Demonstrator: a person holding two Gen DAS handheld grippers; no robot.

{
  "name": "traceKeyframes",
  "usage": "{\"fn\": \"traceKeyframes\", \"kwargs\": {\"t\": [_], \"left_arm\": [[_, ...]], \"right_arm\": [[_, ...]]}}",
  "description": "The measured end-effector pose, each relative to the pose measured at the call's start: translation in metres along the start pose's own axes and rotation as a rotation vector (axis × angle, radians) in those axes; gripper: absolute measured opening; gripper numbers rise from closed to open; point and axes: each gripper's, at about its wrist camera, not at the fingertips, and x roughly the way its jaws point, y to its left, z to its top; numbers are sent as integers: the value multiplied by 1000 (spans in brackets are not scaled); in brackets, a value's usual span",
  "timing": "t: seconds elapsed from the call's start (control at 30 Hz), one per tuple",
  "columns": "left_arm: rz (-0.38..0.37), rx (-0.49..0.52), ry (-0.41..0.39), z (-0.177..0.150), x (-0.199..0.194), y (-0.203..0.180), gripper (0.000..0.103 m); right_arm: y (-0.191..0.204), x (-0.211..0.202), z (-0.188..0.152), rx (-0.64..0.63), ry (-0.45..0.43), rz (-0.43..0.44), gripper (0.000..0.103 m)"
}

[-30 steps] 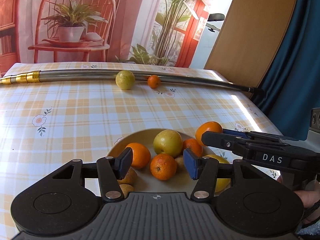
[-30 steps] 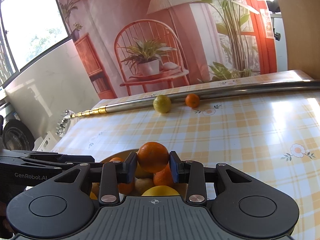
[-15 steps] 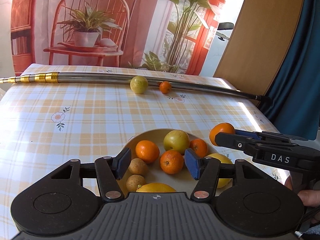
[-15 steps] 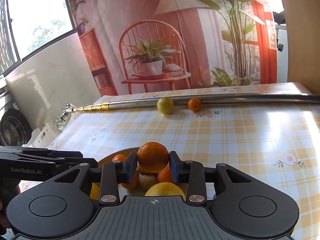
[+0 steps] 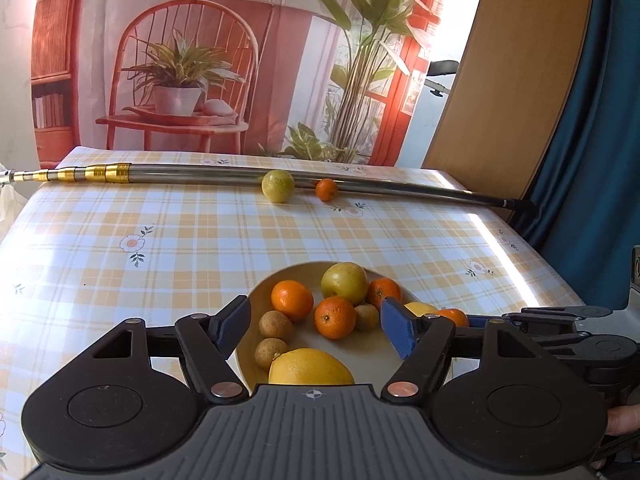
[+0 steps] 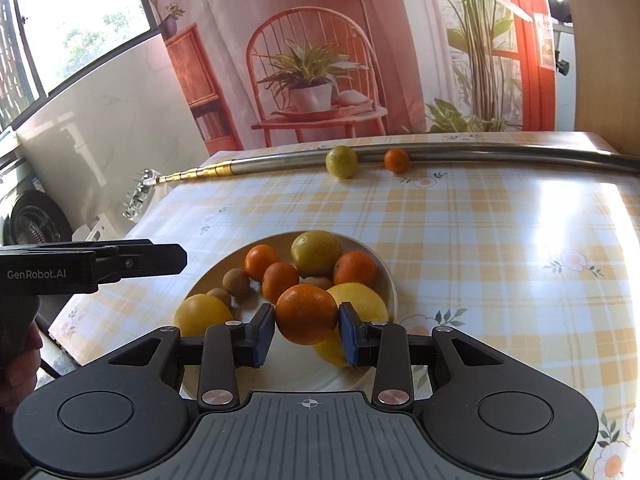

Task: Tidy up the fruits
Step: 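Carry both mandarins over the plate and open both tools to release them, then withdraw both open tools from the plate toward the rod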

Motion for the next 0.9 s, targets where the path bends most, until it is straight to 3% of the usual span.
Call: {"fn": "traceKeyframes", "kwargs": {"t": [0.43, 0.9], "left_arm": [[41, -7, -4, -2, -4, -1, 77], [52, -21, 16, -2, 1, 0, 78]], "right_arm": [[1, 11, -14, 26, 100, 10, 29], [2, 15, -15, 10, 100, -7, 29]]}}
